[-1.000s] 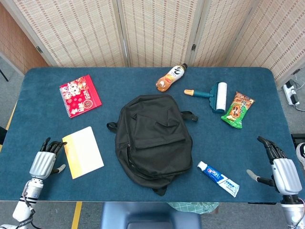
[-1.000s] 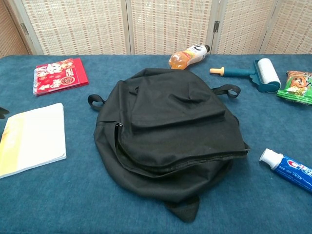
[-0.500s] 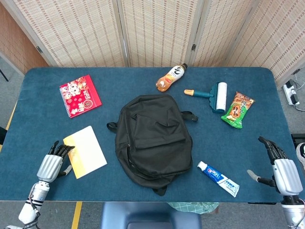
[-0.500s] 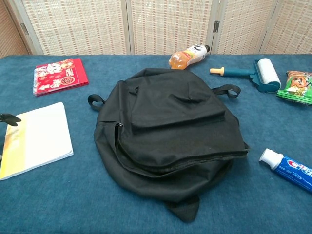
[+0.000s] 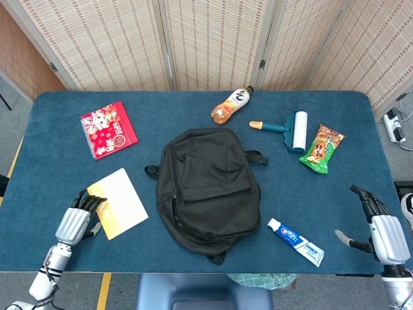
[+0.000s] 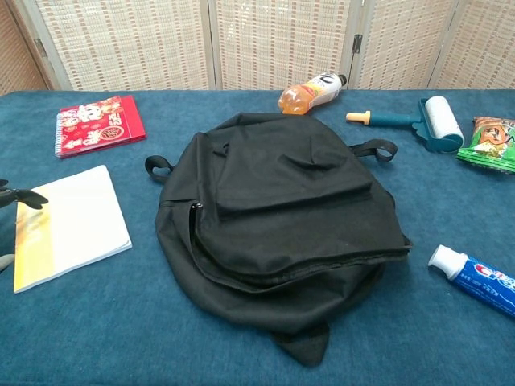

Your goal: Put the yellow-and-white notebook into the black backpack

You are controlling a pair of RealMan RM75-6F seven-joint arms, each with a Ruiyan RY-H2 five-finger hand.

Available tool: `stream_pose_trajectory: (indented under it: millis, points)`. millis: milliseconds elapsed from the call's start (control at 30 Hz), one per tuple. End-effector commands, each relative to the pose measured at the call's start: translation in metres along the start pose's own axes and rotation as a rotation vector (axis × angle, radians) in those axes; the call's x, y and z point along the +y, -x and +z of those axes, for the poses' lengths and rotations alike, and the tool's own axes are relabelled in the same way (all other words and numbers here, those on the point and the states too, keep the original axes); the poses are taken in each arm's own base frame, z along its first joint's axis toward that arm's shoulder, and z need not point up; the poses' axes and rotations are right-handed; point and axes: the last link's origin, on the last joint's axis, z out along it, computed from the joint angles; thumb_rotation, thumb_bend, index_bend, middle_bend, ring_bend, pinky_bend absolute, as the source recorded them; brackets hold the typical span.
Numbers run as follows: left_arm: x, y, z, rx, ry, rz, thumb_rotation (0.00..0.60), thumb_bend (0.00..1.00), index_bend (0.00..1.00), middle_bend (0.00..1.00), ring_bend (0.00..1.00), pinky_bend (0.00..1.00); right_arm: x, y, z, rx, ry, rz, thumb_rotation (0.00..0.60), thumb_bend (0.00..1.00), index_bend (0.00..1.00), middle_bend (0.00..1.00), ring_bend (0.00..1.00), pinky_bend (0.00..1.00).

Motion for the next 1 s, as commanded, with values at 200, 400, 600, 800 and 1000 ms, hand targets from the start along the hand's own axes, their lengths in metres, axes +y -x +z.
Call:
stream_pose_trajectory:
  millis: [200, 400, 600, 800, 1000]
  points:
    - [0.003, -0.003, 0.005, 0.013, 0.015, -0.004, 0.6, 0.29, 0.23, 0.27, 0.2, 0.04, 0.001, 0.0, -0.001, 0.001, 0.003, 0.001, 0.6, 0.19, 0.08, 0.17, 0.13, 0.2]
    - [0.01, -0.005, 0.012, 0.041, 0.032, -0.048, 0.6, 0.29, 0.24, 0.27, 0.2, 0.04, 0.002, -0.001, -0.002, 0.004, 0.005, 0.001, 0.6, 0.19, 0.08, 0.18, 0.13, 0.2]
    - [0.015, -0.004, 0.016, 0.049, 0.044, -0.061, 0.6, 0.33, 0.25, 0.29, 0.22, 0.04, 0.004, -0.002, -0.003, 0.009, 0.014, 0.002, 0.6, 0.19, 0.08, 0.17, 0.13, 0.2]
    - [0.015, -0.004, 0.018, 0.053, 0.047, -0.068, 0.6, 0.36, 0.25, 0.29, 0.22, 0.04, 0.005, -0.004, -0.004, 0.014, 0.018, 0.003, 0.6, 0.19, 0.08, 0.17, 0.13, 0.2]
    - [0.023, -0.004, 0.025, 0.069, 0.056, -0.14, 0.6, 0.36, 0.26, 0.3, 0.23, 0.04, 0.006, -0.005, -0.005, 0.02, 0.022, 0.006, 0.6, 0.19, 0.08, 0.17, 0.13, 0.2]
